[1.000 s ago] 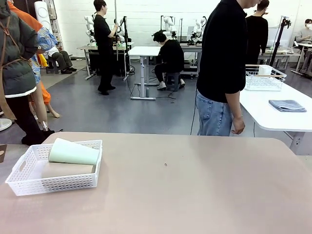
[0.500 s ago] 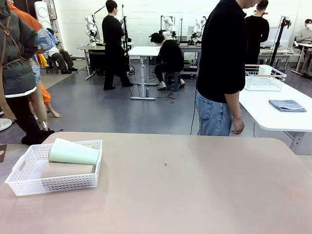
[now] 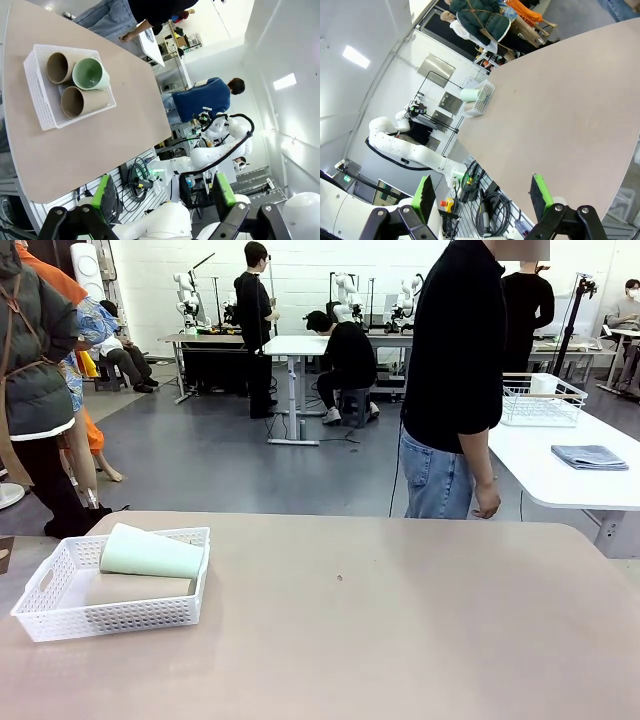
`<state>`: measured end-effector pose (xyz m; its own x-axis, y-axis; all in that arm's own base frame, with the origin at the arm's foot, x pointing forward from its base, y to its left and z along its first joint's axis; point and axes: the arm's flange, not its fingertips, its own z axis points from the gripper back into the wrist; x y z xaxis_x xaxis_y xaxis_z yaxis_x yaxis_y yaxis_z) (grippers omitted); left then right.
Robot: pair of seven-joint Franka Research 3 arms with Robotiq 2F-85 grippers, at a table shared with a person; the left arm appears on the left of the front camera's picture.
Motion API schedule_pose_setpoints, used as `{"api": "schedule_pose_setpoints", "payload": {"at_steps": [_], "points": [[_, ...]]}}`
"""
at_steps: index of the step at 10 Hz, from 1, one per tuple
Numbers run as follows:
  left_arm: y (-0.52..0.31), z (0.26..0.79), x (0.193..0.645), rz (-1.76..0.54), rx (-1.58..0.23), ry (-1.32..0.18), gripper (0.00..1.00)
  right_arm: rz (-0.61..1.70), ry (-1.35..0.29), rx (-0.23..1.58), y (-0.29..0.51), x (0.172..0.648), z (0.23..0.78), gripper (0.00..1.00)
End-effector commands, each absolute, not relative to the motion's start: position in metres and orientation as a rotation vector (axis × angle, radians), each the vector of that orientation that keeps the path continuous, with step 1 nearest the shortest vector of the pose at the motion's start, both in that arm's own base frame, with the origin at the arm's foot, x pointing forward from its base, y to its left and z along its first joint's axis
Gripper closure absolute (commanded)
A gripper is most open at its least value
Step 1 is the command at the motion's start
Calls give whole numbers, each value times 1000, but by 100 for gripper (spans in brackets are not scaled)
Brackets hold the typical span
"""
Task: Clean and organize the cups into the basket.
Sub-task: Move the Organizing basket back to the left side of the table.
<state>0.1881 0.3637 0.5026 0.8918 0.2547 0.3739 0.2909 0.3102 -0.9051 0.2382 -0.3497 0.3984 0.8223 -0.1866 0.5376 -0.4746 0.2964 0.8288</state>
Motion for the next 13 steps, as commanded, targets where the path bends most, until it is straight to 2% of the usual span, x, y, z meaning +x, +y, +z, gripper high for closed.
{"api": "schedule_pose_setpoints", "payload": {"at_steps": [1,13], "points": [[365,503,189,-26,-1272,-499,0,202,-621,1265,-346,237,397,0],[365,503,189,-26,-1272,-499,0,202,-621,1265,-346,237,397,0]]}}
